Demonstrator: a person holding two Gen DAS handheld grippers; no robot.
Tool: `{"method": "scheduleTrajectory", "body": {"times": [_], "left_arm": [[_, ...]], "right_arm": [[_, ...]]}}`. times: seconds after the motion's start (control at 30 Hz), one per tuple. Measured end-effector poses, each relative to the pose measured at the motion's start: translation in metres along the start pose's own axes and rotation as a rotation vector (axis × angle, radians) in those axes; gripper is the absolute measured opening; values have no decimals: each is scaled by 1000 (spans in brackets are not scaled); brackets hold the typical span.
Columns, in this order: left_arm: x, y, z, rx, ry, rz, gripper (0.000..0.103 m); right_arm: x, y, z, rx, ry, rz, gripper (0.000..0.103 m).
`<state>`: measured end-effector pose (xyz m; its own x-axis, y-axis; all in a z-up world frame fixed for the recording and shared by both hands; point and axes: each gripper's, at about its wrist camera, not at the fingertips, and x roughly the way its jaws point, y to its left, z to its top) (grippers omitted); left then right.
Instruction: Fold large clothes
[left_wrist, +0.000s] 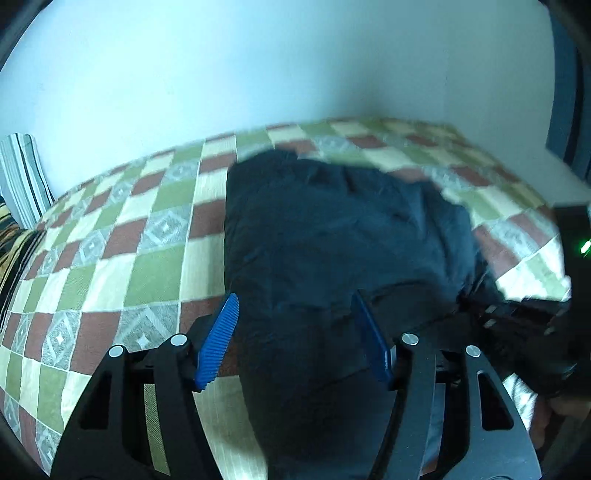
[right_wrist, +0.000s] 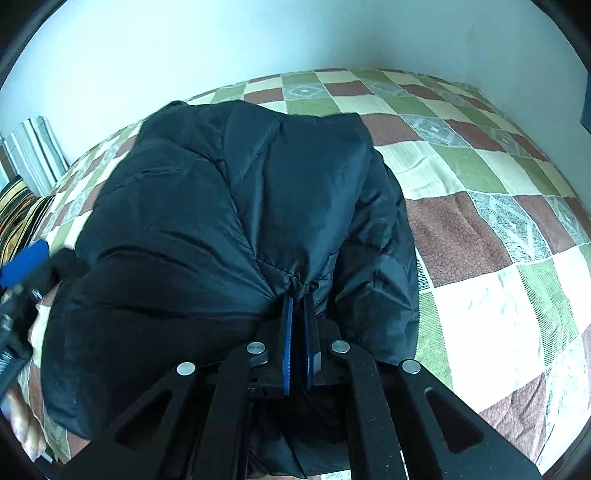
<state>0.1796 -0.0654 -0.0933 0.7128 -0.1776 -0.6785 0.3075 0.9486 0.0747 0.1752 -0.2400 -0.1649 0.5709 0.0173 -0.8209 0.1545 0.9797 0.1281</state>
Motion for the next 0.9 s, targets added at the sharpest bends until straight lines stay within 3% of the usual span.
{"method": "scheduleTrajectory", "body": {"times": [0.07,0.3,0.43,0.67,0.7,0.8,0.9], "left_arm": [[-5,-4,2,16,-18,3,63],[25,-1,-14,9,66,-17,69],[25,-5,-17,33,48,7,69],[27,0,-13,-12,55,-27,68],[27,-1,-13,-8,54,-26,68],[24,1,-10,-28,60,-40,67],[12,11,2,-70,26,-41,67]], "right_arm": [[-4,2,-1,4,-3,18,5],[-9,-1,-7,13,1,52,5],[-11,-8,-5,37,10,96,9],[-38,-16,28,58,-52,87,9],[-37,-18,37,63,-57,91,13],[-25,-22,58,66,-48,79,43],[-13,-25,73,82,-43,100,45]]}}
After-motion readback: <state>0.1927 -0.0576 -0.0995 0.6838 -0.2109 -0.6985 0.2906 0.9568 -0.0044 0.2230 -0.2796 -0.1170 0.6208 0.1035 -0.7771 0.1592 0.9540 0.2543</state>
